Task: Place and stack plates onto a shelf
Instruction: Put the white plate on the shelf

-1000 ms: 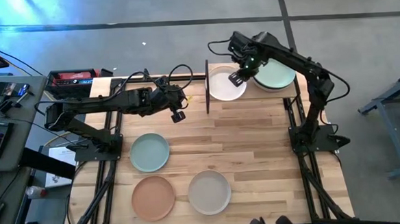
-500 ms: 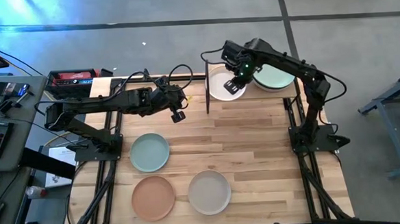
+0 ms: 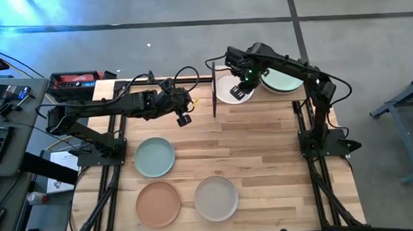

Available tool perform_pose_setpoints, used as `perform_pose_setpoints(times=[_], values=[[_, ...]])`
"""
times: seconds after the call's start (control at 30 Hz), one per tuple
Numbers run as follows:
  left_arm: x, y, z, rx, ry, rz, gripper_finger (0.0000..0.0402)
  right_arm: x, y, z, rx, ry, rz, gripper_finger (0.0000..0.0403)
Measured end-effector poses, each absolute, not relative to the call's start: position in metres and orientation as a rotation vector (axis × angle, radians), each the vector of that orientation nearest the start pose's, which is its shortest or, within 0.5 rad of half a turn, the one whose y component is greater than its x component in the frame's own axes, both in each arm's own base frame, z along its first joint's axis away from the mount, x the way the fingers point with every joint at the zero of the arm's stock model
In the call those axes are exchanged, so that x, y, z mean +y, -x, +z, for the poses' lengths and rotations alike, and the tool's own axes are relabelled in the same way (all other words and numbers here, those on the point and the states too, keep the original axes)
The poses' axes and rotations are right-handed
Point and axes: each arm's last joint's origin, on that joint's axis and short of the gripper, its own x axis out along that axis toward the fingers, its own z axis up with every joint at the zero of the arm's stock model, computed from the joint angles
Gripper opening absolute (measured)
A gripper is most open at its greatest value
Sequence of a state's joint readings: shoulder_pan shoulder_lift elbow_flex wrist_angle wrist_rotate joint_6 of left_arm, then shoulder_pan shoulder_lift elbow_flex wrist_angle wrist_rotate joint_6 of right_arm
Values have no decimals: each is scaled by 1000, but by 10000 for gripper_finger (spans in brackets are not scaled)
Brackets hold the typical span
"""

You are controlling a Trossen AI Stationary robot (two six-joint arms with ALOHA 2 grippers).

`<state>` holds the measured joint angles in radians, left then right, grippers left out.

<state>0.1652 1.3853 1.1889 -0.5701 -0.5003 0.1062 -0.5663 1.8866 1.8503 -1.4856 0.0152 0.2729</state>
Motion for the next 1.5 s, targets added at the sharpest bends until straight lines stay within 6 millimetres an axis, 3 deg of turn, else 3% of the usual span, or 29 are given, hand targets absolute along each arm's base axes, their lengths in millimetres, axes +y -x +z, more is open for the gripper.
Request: perform_pose_setpoints(times=[0.47,0.83,1.27,1.5], values=[[61,-284,309,803,-228,591,108,-201,-290,309,1432,-641,-729,55],[61,-284,309,803,-228,591,108,-210,-292,296,1476,-631,-730,55],[61,-284,309,803,-228,591,108,-223,-282,296,1480,-599,-848,55],[61,-283,309,812,-219,594,108,-215,-287,307,1407,-576,-759,55]])
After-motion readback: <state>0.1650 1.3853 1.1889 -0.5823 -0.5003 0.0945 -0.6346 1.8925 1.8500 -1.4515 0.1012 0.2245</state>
